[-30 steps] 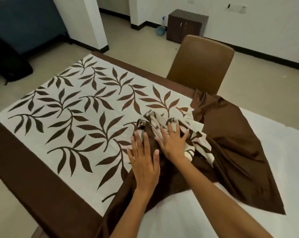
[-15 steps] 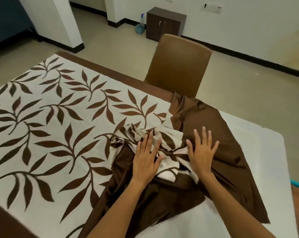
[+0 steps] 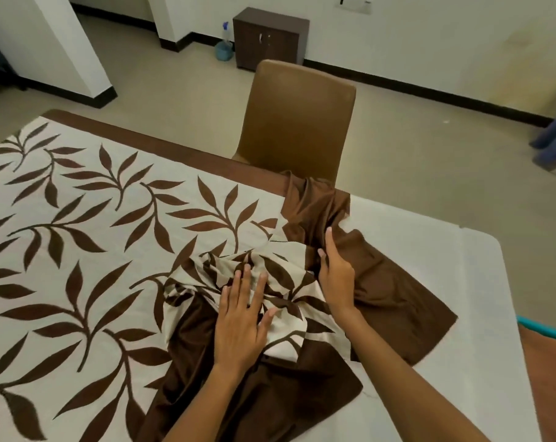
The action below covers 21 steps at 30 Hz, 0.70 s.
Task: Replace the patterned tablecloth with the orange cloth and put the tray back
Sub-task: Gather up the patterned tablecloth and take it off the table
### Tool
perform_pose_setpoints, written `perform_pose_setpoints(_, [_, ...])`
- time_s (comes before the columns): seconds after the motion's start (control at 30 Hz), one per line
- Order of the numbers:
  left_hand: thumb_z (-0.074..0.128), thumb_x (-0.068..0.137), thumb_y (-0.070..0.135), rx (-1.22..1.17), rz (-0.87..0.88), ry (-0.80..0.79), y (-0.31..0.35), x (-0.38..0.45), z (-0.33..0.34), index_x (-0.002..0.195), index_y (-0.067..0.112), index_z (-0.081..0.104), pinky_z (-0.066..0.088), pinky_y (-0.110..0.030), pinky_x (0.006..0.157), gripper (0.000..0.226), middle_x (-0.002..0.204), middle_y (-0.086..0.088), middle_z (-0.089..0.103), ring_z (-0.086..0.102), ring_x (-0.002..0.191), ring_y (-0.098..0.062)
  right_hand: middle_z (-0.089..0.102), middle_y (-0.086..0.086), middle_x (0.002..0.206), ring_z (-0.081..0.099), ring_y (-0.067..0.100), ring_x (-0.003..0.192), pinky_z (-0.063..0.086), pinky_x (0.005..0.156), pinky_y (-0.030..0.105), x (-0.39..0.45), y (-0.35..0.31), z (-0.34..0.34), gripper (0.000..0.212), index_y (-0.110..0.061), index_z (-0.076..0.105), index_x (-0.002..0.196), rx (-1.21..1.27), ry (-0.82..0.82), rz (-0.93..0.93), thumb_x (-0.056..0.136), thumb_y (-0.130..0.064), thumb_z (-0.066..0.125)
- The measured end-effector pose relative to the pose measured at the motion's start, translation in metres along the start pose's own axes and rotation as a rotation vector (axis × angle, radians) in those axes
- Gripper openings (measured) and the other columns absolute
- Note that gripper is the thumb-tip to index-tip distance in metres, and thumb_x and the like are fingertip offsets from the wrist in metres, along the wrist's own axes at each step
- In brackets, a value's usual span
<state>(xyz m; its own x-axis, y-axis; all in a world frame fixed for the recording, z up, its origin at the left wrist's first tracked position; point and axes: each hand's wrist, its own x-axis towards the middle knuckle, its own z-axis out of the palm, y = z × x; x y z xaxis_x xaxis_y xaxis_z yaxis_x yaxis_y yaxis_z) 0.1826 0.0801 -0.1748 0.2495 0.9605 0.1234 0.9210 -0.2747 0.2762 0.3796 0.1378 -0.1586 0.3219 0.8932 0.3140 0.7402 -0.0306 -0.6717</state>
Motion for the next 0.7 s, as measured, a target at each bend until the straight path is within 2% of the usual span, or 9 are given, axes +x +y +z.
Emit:
perform_pose_setpoints(0.1, [0.009, 0.101, 0.050, -0.198, 0.030, 0.100, 0.001, -0.002, -0.009, 0.152, 0.018, 0.010, 0.004, -0.039, 0.119, 0.060, 0.160, -0.006, 0.006, 0.010, 0.146, -0.024, 0.060, 0.000, 0.073, 0.051, 0.004, 0.056, 0.043, 0.066, 0.003, -0.014, -0.050, 0.005, 0.044, -0.004, 0.040, 0.138, 0.199, 0.064, -0.139, 0.096, -0.016, 0.045])
perform_pose_setpoints(0.2, [0.012, 0.100, 0.048, -0.560, -0.156, 0.370, 0.003, -0.011, -0.032, 0.151, 0.017, 0.011, 0.001, -0.039, 0.119, 0.060, 0.159, -0.005, 0.008, 0.010, 0.146, -0.024, 0.065, 0.009, 0.118, 0.062, 0.011, 0.103, 0.047, 0.097, 0.025, -0.036, -0.093, 0.019, 0.042, 0.000, 0.043, 0.137, 0.244, -0.049, -0.403, 0.098, -0.015, 0.044])
perform_pose_setpoints(0.27, [0.012, 0.101, 0.047, -0.687, -0.310, 0.576, -0.005, -0.017, -0.053, 0.151, 0.016, 0.013, 0.001, -0.037, 0.119, 0.059, 0.159, -0.004, 0.011, 0.010, 0.146, -0.023, 0.058, 0.006, 0.132, 0.049, 0.015, 0.127, 0.031, 0.112, 0.041, -0.052, -0.109, 0.034, 0.040, -0.005, 0.049, 0.135, 0.145, -0.243, -0.599, 0.099, -0.022, 0.042])
perform_pose_setpoints(0.33, [0.010, 0.101, 0.045, -0.660, -0.381, 0.660, -0.022, -0.025, -0.067, 0.151, 0.017, 0.013, -0.001, -0.035, 0.119, 0.057, 0.159, -0.002, 0.010, 0.007, 0.147, -0.022, 0.058, 0.004, 0.132, 0.039, 0.018, 0.135, 0.016, 0.116, 0.048, -0.067, -0.117, 0.044, 0.046, -0.012, 0.056, 0.129, -0.017, -0.620, -0.719, 0.099, -0.039, 0.034])
perform_pose_setpoints(0.4, [0.011, 0.101, 0.044, -0.586, -0.411, 0.625, -0.039, -0.035, -0.073, 0.150, 0.016, 0.017, -0.001, -0.039, 0.119, 0.057, 0.159, 0.000, 0.008, 0.005, 0.147, -0.020, 0.068, 0.005, 0.114, 0.054, 0.020, 0.121, 0.023, 0.114, 0.048, -0.078, -0.117, 0.048, 0.045, -0.014, 0.070, 0.107, -0.071, -0.708, -0.793, 0.095, -0.044, 0.039])
perform_pose_setpoints(0.47, [0.014, 0.102, 0.042, -0.500, -0.422, 0.524, -0.051, -0.047, -0.072, 0.150, 0.018, 0.020, 0.002, -0.045, 0.119, 0.054, 0.160, 0.003, 0.007, 0.003, 0.147, -0.017, 0.070, 0.003, 0.087, 0.066, 0.019, 0.092, 0.033, 0.109, 0.037, -0.079, -0.121, 0.045, 0.030, -0.012, 0.071, 0.080, 0.050, -0.388, -0.749, 0.094, -0.033, 0.054])
perform_pose_setpoints(0.5, [0.014, 0.102, 0.040, -0.440, -0.421, 0.464, -0.053, -0.051, -0.070, 0.150, 0.020, 0.019, 0.004, -0.047, 0.119, 0.053, 0.160, 0.004, 0.006, 0.002, 0.147, -0.016, 0.068, 0.002, 0.089, 0.064, 0.019, 0.092, 0.031, 0.110, 0.037, -0.077, -0.123, 0.044, 0.024, -0.013, 0.069, 0.080, 0.074, -0.232, -0.690, 0.092, -0.030, 0.058])
perform_pose_setpoints(0.6, [0.013, 0.101, 0.040, -0.265, -0.406, 0.305, -0.053, -0.062, -0.063, 0.151, 0.022, 0.014, 0.005, -0.046, 0.118, 0.053, 0.160, 0.001, 0.002, -0.002, 0.147, -0.016, 0.042, 0.006, 0.145, 0.027, 0.027, 0.140, 0.007, 0.114, 0.057, -0.072, -0.124, 0.051, 0.045, -0.028, 0.055, 0.128, -0.169, -0.245, -0.495, 0.092, -0.053, 0.047])
perform_pose_setpoints(0.7, [0.013, 0.101, 0.040, -0.164, -0.396, 0.221, -0.045, -0.067, -0.058, 0.151, 0.023, 0.009, 0.004, -0.042, 0.118, 0.053, 0.160, -0.003, 0.002, -0.001, 0.147, -0.018, 0.009, 0.006, 0.158, 0.002, 0.032, 0.145, 0.009, 0.108, 0.069, -0.084, -0.110, 0.070, 0.069, -0.032, 0.016, 0.149, -0.406, -0.491, -0.397, 0.091, -0.067, 0.019])
